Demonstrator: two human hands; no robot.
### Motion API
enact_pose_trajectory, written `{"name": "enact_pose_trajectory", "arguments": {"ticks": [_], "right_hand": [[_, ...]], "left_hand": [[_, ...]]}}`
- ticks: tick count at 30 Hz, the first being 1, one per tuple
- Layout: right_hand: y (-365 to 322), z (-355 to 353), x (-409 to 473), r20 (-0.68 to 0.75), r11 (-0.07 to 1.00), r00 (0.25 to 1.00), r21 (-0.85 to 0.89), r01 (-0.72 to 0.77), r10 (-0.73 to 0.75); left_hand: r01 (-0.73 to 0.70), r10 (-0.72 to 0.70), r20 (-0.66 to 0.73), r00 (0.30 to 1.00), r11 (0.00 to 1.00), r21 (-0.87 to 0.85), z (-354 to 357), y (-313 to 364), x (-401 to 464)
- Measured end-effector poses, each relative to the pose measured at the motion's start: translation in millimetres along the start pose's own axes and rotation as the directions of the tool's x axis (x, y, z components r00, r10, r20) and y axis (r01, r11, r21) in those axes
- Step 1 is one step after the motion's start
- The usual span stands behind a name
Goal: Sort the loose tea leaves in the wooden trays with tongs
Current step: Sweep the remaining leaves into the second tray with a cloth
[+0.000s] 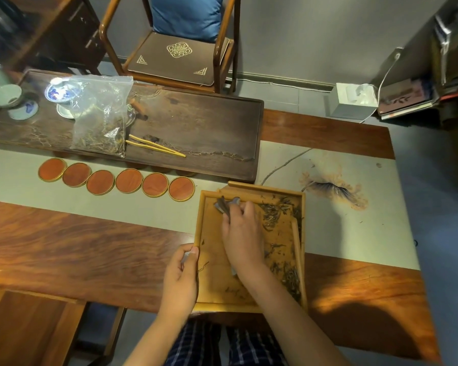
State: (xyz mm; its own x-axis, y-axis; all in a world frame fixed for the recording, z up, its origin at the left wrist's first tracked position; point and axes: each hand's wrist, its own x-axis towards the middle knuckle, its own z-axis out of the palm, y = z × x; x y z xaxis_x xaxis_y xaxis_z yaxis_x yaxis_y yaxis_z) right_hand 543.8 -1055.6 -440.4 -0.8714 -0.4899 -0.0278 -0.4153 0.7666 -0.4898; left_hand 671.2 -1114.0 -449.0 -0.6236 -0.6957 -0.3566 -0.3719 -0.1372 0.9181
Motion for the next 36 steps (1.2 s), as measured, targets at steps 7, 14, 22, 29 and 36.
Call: {"name": "enact_pose_trajectory", "arguments": {"ticks": [7,14,22,29,36], "right_hand": [[36,-19,2,-0.014,0.993,0.993,-0.014,-0.114,0.114],[-24,-9,-2,-0.004,0.978,0.995,0.184,0.099,-0.100],[-24,3,3,-0.009,0.995,0.998,0.078,0.068,-0.068],[9,-1,5,0.017,1.000,1.000,-0.007,0.014,-0.013],[45,-16,7,0.059,0.999,0.998,-0.040,-0.030,0.032]], "left_hand": [[0.008,-0.008,0.018,1.000,1.000,0.000,-7,-1,3],[-0.003,0.004,0.057,0.998,1.000,-0.016,3,-1,6],[-0.008,0.007,0.072,0.997,1.000,0.009,2,-3,6],[0.017,-0.016,0.016,1.000,0.999,-0.030,4,-6,0],[0.032,-0.033,-0.019,0.999,0.999,-0.029,-3,-6,2]]}}
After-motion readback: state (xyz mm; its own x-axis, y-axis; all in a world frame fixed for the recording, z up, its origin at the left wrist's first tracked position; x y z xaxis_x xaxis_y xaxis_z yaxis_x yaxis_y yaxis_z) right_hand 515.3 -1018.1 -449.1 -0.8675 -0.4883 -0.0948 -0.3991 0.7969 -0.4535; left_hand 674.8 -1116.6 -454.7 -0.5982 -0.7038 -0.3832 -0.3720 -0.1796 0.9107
